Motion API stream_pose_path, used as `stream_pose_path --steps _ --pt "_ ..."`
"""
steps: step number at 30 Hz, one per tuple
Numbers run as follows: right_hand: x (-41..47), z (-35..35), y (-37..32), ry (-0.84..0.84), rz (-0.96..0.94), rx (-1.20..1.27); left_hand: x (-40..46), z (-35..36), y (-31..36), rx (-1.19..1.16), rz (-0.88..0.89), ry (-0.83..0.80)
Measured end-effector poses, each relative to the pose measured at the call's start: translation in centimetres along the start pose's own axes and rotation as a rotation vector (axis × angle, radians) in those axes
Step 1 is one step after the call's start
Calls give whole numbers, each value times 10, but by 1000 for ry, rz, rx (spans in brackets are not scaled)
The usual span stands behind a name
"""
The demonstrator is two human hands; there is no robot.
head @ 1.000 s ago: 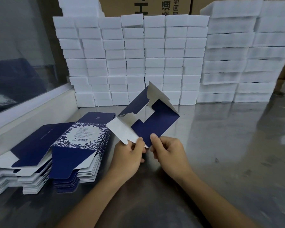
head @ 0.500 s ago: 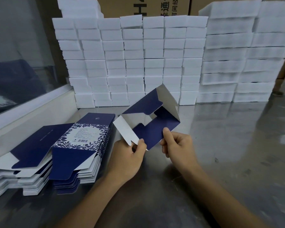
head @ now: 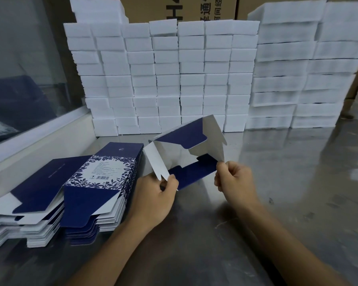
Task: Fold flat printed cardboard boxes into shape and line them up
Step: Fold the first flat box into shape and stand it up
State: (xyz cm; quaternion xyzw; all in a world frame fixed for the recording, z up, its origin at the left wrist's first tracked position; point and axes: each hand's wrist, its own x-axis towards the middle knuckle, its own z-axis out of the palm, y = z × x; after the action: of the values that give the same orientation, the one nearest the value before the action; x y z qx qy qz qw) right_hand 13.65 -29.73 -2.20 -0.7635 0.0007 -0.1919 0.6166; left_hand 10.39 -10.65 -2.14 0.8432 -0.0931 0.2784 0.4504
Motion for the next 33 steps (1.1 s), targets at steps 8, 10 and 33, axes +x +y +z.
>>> stream_pose_path --steps 8,10,33 --pt "-1 -3 -2 116 -53 -223 1 2 -5 2 -4 114" --pt "-4 -4 -4 128 -109 -189 1 1 -5 -9 -8 80" --pt "-10 1 -13 -106 -266 57 8 -8 7 -77 40 147"
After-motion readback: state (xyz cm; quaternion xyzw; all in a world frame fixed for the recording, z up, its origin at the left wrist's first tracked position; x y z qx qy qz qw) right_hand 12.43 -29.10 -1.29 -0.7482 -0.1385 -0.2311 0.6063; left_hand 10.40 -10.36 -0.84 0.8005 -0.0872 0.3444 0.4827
